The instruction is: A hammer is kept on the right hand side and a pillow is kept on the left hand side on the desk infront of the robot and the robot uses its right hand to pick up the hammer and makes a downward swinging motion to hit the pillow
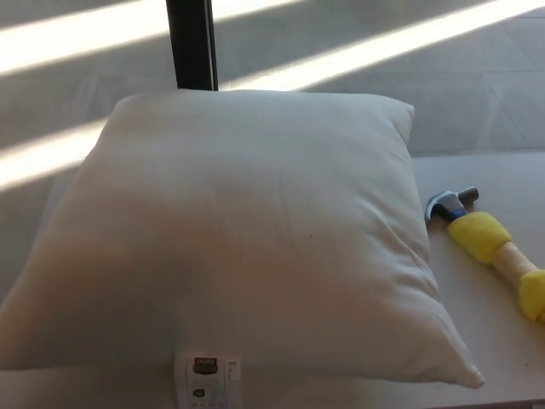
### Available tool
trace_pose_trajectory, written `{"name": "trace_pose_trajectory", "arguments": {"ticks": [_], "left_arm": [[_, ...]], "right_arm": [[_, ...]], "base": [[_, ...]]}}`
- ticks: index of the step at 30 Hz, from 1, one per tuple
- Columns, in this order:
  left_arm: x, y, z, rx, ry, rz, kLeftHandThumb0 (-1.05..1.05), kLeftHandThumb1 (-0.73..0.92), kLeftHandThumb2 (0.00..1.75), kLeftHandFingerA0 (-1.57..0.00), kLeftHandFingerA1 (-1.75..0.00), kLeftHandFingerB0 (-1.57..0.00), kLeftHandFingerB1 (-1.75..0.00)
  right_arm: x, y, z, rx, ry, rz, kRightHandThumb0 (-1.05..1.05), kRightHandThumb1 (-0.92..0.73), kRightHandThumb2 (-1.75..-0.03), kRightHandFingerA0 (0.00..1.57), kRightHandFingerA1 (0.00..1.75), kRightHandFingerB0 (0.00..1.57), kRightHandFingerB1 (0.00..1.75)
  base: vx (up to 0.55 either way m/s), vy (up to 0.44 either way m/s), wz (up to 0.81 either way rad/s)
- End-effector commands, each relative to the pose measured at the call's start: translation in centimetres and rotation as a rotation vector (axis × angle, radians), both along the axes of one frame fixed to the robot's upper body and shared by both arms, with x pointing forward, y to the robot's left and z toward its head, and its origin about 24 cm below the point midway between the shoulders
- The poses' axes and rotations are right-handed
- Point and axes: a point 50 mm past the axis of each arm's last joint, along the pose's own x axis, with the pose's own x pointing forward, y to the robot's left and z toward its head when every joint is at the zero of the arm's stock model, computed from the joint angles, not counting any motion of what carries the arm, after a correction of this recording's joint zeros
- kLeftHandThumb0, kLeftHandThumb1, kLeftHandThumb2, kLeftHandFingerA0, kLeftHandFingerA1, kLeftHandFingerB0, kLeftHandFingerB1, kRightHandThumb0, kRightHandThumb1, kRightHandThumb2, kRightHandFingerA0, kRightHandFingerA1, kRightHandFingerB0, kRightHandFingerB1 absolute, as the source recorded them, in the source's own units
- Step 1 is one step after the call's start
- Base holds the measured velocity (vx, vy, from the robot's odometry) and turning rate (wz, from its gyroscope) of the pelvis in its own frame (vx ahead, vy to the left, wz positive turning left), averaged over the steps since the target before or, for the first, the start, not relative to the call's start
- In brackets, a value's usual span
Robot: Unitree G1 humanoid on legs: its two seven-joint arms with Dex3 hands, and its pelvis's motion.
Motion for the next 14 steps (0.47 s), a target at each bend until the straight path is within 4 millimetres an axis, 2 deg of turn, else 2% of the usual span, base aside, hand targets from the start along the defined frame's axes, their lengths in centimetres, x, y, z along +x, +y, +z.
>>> {"name": "trace_pose_trajectory", "arguments": {"ticks": [1,2,3,4,6,7,8,9,10,11,12,13,14], "left_arm": [[-0.7,1.2,1.0,0.016,-0.028,0.051,-0.64,0.65,0.60,-0.80,-0.61,-0.69,-0.49],[-0.6,1.3,1.0,0.020,-0.023,0.053,-0.64,0.66,0.60,-0.81,-0.61,-0.69,-0.48],[-0.6,1.3,1.1,0.025,-0.016,0.046,-0.65,0.66,0.60,-0.79,-0.60,-0.68,-0.48],[-0.6,1.4,1.1,0.026,-0.017,0.040,-0.66,0.67,0.60,-0.77,-0.59,-0.66,-0.48],[-0.6,1.4,1.2,0.026,-0.021,0.036,-0.65,0.66,0.60,-0.77,-0.58,-0.67,-0.49],[-0.6,1.4,1.2,0.026,-0.022,0.035,-0.64,0.66,0.60,-0.77,-0.58,-0.67,-0.49],[-0.6,1.4,1.2,0.024,-0.025,0.041,-0.64,0.66,0.60,-0.78,-0.59,-0.66,-0.48],[-0.6,1.4,1.2,0.020,-0.031,0.052,-0.64,0.66,0.61,-0.75,-0.58,-0.64,-0.47],[-0.6,1.4,1.2,0.017,-0.034,0.055,-0.64,0.66,0.61,-0.75,-0.58,-0.64,-0.47],[-0.7,1.5,1.2,0.014,-0.036,0.065,-0.66,0.66,0.60,-0.76,-0.58,-0.65,-0.48],[-0.9,1.3,1.0,0.005,-0.039,0.085,-0.65,0.65,0.60,-0.75,-0.57,-0.65,-0.47],[-0.8,1.3,1.1,0.002,-0.050,0.080,-0.66,0.65,0.60,-0.73,-0.58,-0.64,-0.48],[-0.8,1.4,1.1,0.003,-0.053,0.079,-0.66,0.65,0.60,-0.73,-0.58,-0.64,-0.48]], "right_arm": [[-13.6,-2.5,-11.1,0.343,-0.199,-0.876,-0.41,-0.70,-0.60,0.25,0.66,0.31,0.47],[-13.7,-2.2,-11.7,0.394,-0.217,-0.893,-0.43,-0.75,-0.62,0.14,0.63,0.22,0.47],[-13.8,-2.1,-12.1,0.414,-0.213,-0.896,-0.42,-0.76,-0.62,0.14,0.62,0.32,0.54],[-13.8,-2.1,-12.4,0.432,-0.209,-0.912,-0.47,-0.77,-0.63,0.06,0.57,0.19,0.48],[-13.7,-2.1,-12.6,0.502,-0.254,-0.947,-0.46,-0.76,-0.63,0.04,0.55,0.18,0.47],[-13.5,-2.3,-12.7,0.525,-0.255,-0.965,-0.44,-0.75,-0.62,0.08,0.58,0.20,0.49],[-13.3,-2.3,-12.8,0.525,-0.232,-0.967,-0.45,-0.72,-0.61,0.06,0.60,0.40,0.52],[-12.9,-2.0,-12.9,0.523,-0.194,-0.975,-0.42,-0.68,-0.59,0.05,0.66,0.13,0.48],[-12.5,-1.7,-13.0,0.523,-0.190,-0.988,-0.42,-0.68,-0.59,0.05,0.66,0.13,0.48],[-12.3,-1.6,-13.2,0.580,-0.255,-1.025,-0.35,-0.68,-0.59,0.09,0.71,0.05,0.43],[-12.0,-1.6,-13.4,0.590,-0.266,-1.068,-0.42,-0.55,-0.80,0.12,0.64,0.13,0.52],[-11.9,-1.3,-14.1,0.612,-0.269,-1.064,-0.30,-0.60,-0.58,0.21,0.56,0.26,0.44],[-11.8,-1.2,-14.2,0.616,-0.270,-1.064,-0.30,-0.60,-0.58,0.21,0.56,0.26,0.44]], "base": [[0.00,0.000,0.00],[0.00,0.000,0.00],[0.00,0.000,0.00],[0.00,0.000,0.00],[0.00,0.000,0.00],[0.00,0.000,0.00],[0.00,0.000,0.00],[0.00,0.000,0.00],[0.00,0.000,0.00],[0.00,0.000,0.00],[0.00,0.000,0.00],[0.00,0.000,0.00],[0.00,0.000,0.00]]}}
